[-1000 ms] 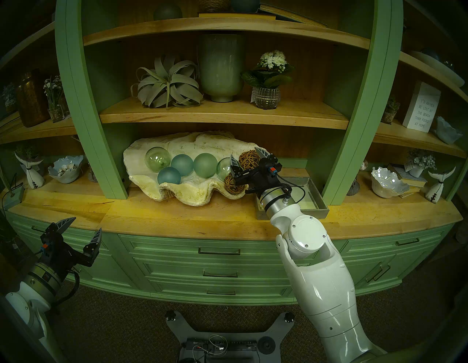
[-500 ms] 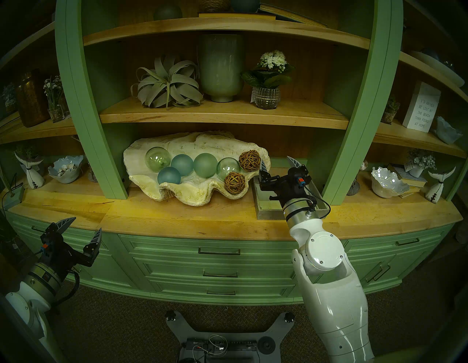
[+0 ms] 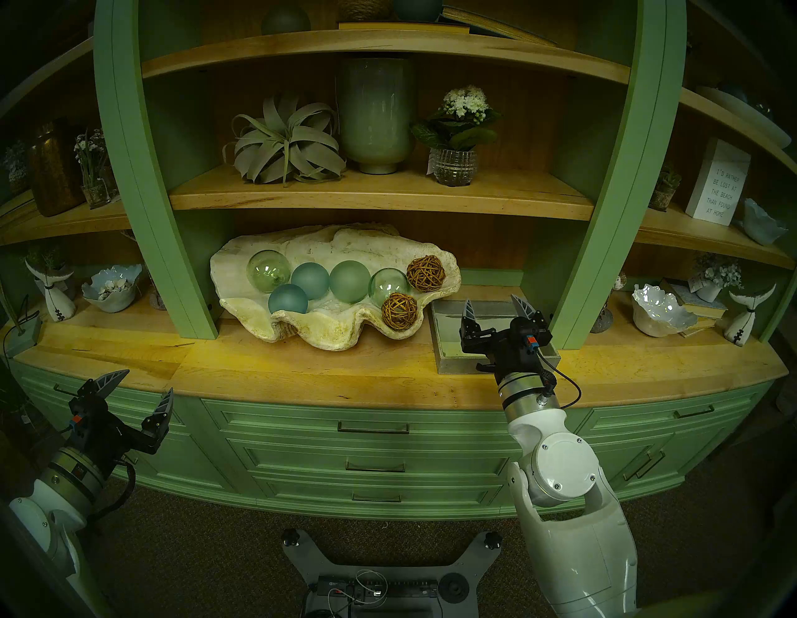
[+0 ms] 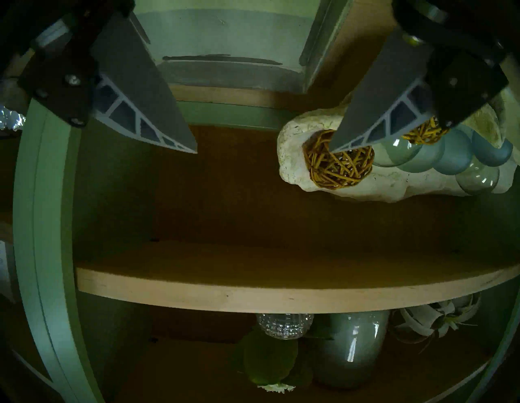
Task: Put wooden balls into bowl
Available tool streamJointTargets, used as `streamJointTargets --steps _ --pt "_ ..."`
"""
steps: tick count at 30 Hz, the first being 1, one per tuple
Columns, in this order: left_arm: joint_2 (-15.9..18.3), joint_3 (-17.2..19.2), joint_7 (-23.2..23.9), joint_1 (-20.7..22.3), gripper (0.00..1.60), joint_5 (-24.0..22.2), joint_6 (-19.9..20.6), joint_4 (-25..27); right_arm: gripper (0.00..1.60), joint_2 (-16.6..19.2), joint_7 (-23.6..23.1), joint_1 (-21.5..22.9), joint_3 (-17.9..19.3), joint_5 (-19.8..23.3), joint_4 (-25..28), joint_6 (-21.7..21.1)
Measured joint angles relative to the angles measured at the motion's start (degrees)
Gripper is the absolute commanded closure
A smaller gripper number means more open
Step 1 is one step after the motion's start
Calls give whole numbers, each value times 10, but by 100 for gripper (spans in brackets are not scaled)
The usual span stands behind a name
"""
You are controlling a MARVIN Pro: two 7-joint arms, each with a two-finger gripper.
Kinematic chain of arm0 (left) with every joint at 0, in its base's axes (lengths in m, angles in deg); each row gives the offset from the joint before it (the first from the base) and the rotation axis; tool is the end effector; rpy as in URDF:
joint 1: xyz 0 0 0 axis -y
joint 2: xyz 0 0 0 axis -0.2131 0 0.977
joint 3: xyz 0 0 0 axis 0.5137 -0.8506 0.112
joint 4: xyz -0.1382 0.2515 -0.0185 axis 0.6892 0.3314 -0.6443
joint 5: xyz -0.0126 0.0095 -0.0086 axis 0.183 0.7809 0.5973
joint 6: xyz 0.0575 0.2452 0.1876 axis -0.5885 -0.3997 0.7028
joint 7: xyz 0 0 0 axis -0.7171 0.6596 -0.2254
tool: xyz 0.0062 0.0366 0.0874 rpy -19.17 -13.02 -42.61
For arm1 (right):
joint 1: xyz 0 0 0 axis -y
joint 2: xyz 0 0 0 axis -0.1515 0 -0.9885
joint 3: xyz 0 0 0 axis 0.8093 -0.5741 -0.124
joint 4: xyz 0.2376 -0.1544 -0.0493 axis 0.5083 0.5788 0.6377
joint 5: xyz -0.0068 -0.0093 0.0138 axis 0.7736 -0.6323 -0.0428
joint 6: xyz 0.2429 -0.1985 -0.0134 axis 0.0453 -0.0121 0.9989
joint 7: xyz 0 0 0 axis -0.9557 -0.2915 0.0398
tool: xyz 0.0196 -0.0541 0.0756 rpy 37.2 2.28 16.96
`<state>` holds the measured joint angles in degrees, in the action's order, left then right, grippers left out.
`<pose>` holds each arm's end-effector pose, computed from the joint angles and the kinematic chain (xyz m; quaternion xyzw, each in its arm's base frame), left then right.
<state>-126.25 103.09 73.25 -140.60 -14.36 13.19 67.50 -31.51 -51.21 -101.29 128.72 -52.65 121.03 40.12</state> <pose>0.1488 0.2095 -0.2203 -0.7434 0.1406 -0.6440 0.1135 0.3237 0.0309 -0.2493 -0.6330 -0.0481 -0.7726 0.0039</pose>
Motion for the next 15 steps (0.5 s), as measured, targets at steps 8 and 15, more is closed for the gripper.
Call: streamJointTargets --steps 8,15 --pt "0 0 0 0 0 0 0 0 0 3 4 -20 4 -2 1 7" --pt "0 0 0 0 0 0 0 0 0 4 5 -22 4 -2 0 7"
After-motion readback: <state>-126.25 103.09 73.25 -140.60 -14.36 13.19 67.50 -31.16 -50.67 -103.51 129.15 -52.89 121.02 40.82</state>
